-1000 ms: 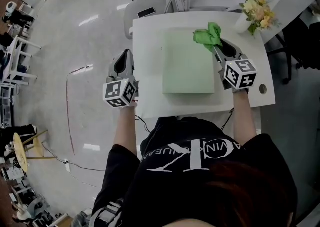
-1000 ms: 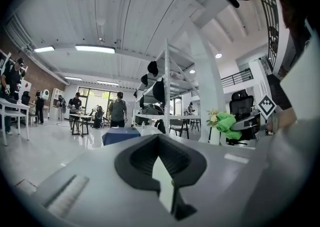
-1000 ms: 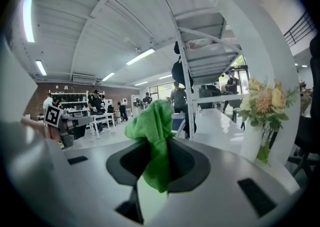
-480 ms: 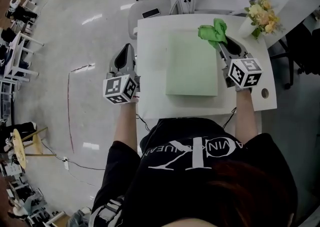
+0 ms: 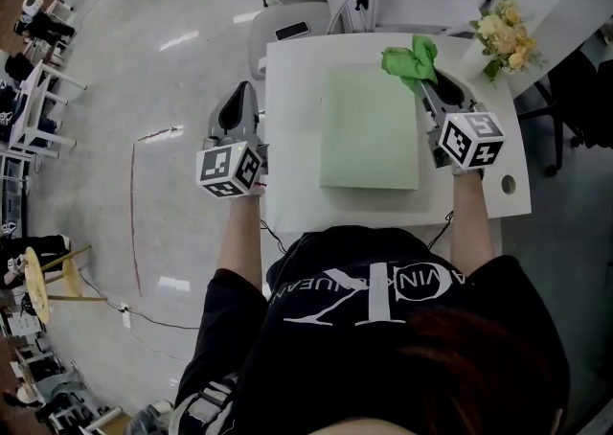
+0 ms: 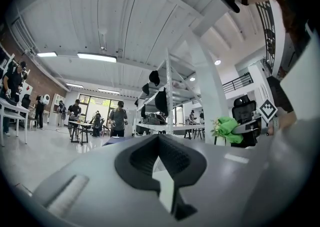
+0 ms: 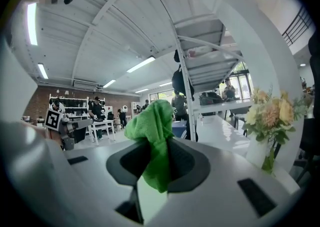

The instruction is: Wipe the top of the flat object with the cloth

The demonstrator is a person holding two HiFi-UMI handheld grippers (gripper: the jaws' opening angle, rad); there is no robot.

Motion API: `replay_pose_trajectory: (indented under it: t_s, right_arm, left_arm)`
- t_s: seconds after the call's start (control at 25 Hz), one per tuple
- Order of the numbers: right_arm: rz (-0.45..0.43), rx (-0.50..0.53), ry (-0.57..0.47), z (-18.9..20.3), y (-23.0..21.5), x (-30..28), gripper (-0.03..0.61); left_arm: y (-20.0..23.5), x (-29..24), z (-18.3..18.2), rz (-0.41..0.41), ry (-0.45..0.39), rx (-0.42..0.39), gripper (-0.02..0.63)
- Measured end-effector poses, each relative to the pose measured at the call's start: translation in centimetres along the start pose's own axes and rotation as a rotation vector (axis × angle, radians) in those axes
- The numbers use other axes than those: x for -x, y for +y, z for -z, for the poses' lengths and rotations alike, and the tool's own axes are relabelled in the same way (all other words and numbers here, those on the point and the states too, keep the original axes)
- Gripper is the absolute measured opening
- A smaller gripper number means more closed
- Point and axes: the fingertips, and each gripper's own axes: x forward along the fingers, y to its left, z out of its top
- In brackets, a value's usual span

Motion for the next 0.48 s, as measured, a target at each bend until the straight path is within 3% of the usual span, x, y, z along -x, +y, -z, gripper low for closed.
replay_pose_trajectory:
  t_s: [0.48]
  right_arm:
    - [0.007,0.001,0.011,0.51,0.10,0.18,0.104]
  left_arm:
    - [0.00,-0.08,0.08,0.005,0.001,0.010,0.011]
